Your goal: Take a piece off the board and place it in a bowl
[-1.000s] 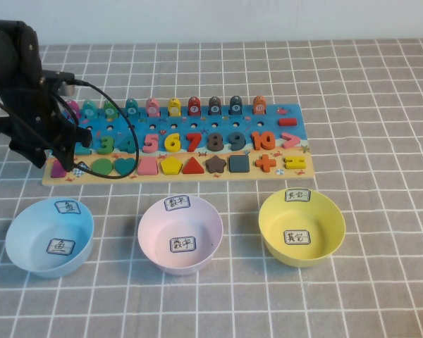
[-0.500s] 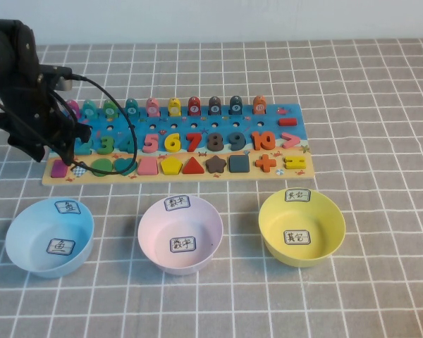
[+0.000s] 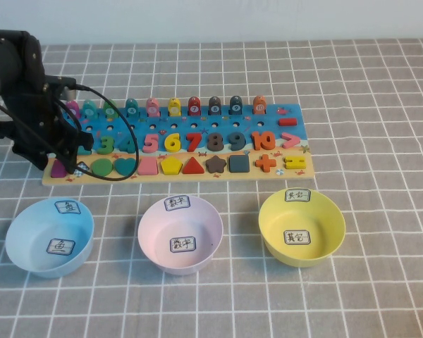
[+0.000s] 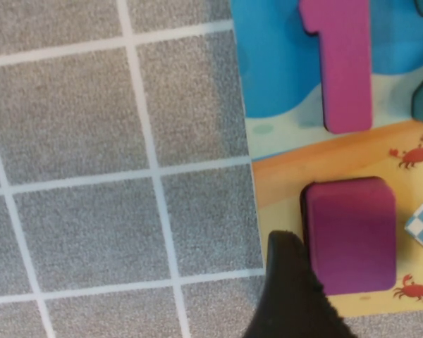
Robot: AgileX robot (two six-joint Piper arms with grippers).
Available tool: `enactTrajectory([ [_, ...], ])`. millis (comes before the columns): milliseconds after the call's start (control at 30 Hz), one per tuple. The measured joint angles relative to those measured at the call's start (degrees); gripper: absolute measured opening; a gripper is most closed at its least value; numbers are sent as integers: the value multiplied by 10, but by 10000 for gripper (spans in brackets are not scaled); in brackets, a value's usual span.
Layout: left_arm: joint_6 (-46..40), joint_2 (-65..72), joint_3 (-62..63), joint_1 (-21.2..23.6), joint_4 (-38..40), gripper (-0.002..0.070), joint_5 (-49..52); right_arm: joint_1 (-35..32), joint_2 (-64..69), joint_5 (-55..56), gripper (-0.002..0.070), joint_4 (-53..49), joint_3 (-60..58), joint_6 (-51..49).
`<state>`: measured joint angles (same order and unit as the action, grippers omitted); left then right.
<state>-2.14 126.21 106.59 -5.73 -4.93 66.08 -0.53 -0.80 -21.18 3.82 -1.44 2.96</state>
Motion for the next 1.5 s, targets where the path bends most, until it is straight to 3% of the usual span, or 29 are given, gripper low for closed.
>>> enactTrajectory([
  [700,0,11,2,2,4,377,2,0,0,0,-19,0,0,0],
  [1067,2,11,2,2,7,299,7,0,0,0,-19,0,0,0],
  [1500,9,18,24,3,9,289,19,0,0,0,-19,0,0,0],
])
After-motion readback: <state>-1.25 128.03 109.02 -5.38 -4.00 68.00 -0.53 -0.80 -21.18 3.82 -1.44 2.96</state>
